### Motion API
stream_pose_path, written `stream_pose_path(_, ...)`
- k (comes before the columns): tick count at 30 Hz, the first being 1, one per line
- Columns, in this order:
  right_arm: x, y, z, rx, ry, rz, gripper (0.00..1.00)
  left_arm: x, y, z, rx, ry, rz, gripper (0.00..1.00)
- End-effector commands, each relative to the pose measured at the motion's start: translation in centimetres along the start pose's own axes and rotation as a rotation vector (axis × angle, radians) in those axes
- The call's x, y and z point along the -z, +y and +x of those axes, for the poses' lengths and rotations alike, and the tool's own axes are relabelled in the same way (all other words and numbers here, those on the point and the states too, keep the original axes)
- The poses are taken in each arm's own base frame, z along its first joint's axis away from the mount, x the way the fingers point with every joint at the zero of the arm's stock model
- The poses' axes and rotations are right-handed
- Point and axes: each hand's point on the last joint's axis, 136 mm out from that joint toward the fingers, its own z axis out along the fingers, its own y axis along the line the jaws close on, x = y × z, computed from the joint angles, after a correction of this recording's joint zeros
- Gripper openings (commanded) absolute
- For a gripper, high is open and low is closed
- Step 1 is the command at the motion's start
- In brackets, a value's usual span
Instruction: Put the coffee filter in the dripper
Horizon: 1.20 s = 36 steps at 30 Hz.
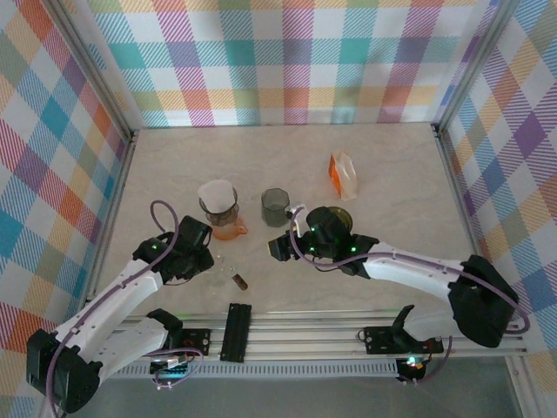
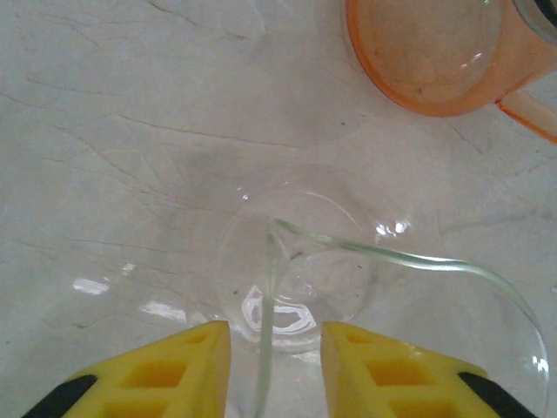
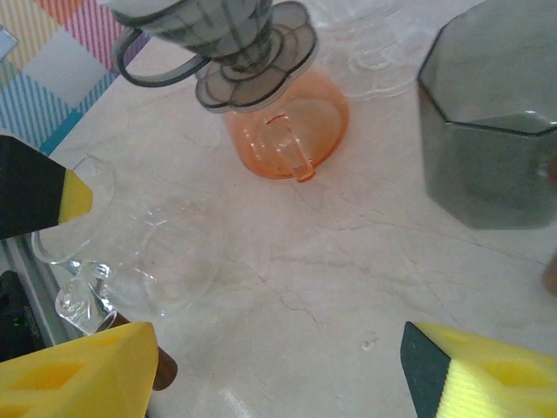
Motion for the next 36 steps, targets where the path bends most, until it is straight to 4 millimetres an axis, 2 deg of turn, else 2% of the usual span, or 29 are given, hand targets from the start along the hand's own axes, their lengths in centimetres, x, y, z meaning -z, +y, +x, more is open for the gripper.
stream_pose_path(1,1.0,-2.2,1.3,-0.008,0.026,0.113,0.76,-0.9,-1.5,0.8,-0.027,0.06,0.05,0.25)
stream_pose_path(3,1.5,-2.9,1.4,-0.013,0.019,0.144,0.76,-1.0,-2.6,1.0,-0.043,0.073,0.069,0.21)
stream_pose_path(10,3.2,-5.2,2.2,-0.041,0.012,0.24,0.76,-0.6,-8.1,1.9,-0.141,0.078,0.142,0.2)
stream_pose_path(14,4.8,-6.2,2.6,-0.051,0.003,0.29,0.76,-0.6,-11.4,3.1,-0.214,0.106,0.172,0.19)
stream_pose_path(20,7.5,-8.0,3.2,-0.072,-0.008,0.385,0.77,-0.4,-15.0,4.7,-0.346,0.139,0.18,0.18)
stream_pose_path(25,9.1,-8.7,3.6,-0.092,-0.024,0.417,0.78,-1.2,-16.4,5.5,-0.413,0.169,0.154,0.18)
stream_pose_path(31,9.9,-9.3,3.8,-0.096,-0.036,0.451,0.8,-1.5,-17.7,6.3,-0.452,0.199,0.166,0.19)
stream_pose_path(36,10.3,-9.7,3.7,-0.11,-0.039,0.49,0.81,-1.6,-18.2,7.1,-0.477,0.226,0.167,0.28)
